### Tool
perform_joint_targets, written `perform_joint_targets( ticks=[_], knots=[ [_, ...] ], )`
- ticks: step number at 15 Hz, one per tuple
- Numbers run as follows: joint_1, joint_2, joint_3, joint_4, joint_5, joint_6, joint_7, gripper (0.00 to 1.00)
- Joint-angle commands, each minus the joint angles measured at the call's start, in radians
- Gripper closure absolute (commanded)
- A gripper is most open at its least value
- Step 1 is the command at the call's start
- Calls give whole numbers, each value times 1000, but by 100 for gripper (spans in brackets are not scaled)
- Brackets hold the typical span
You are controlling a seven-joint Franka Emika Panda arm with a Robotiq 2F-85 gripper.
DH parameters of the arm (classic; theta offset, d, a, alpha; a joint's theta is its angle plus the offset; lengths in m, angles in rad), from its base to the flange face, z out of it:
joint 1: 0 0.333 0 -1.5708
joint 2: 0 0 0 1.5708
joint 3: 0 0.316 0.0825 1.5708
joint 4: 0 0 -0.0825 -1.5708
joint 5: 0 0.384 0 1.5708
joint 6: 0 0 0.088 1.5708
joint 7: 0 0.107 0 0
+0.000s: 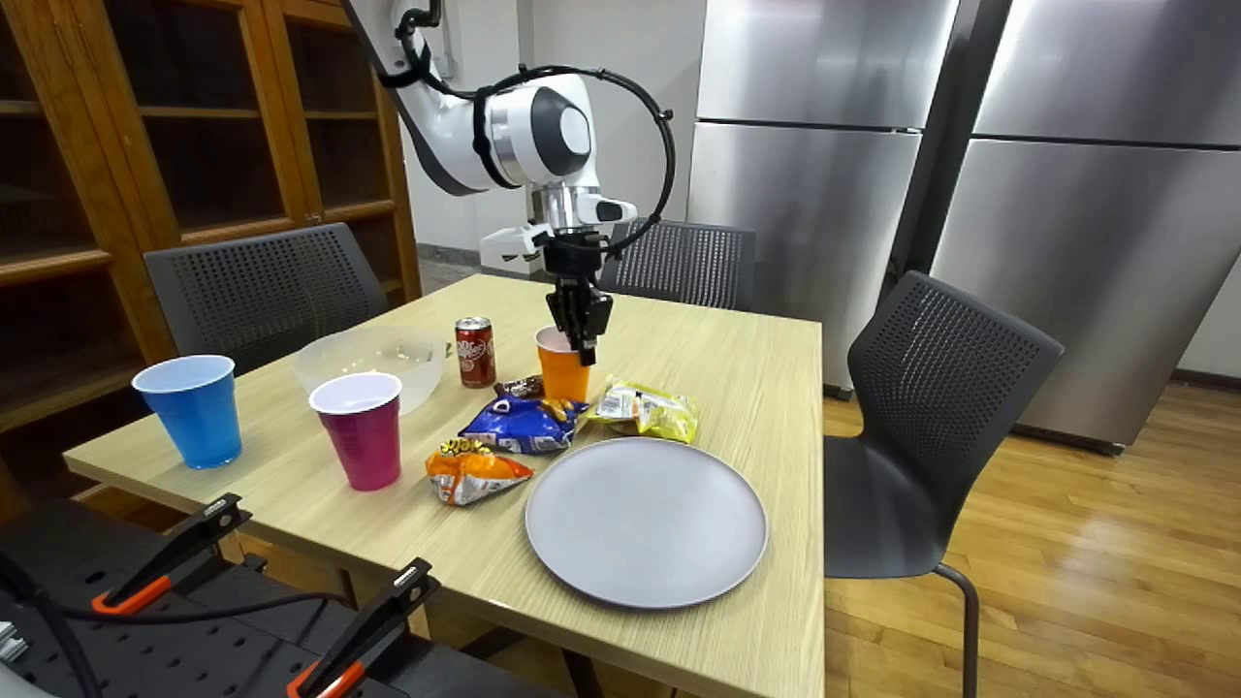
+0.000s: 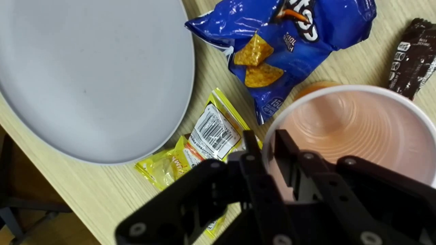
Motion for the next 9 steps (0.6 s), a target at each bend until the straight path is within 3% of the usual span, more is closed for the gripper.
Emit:
perform_joint_targets(
  ticks=[1, 9],
  knots=[
    [14, 8, -8, 28, 14, -44, 14, 100],
    [8, -49, 2, 2, 37, -26, -6, 99]
  ],
)
